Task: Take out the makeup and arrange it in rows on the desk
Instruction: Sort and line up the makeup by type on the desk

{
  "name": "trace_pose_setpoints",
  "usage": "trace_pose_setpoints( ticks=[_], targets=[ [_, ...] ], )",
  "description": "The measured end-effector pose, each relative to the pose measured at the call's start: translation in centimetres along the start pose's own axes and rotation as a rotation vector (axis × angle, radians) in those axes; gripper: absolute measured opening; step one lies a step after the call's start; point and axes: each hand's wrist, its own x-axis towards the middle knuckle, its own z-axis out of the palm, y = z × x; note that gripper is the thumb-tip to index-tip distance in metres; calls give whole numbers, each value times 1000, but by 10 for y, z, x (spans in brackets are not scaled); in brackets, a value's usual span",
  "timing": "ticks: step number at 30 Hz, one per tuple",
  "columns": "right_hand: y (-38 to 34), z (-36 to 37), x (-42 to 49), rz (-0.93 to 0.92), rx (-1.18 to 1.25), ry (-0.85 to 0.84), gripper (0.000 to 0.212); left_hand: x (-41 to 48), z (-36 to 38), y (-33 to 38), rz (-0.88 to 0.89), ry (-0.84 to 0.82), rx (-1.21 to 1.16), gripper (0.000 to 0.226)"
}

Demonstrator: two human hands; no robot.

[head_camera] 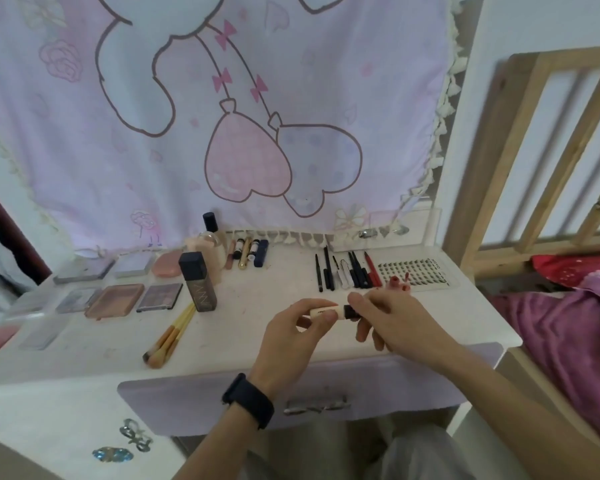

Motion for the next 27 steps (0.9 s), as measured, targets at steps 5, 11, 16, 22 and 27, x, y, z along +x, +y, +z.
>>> trace_pose_setpoints(
  ticks=[5,11,16,22,27],
  targets=[
    [4,-7,0,-88,102,-20,20,2,-1,0,2,19,-33,16],
    [-2,-10,3,9,14,-40,30,1,3,-1,3,11,-36,16],
    [0,-17,-1,-94,101,-55,23,2,1,-3,-56,38,-108,17],
    [-3,-12,4,-26,29,-47,19,-1,3,-2,-69,40,-140,18],
    [-4,-15,1,-120,85,-35,22,-1,0,-5,-115,55,-165,21]
  ],
)
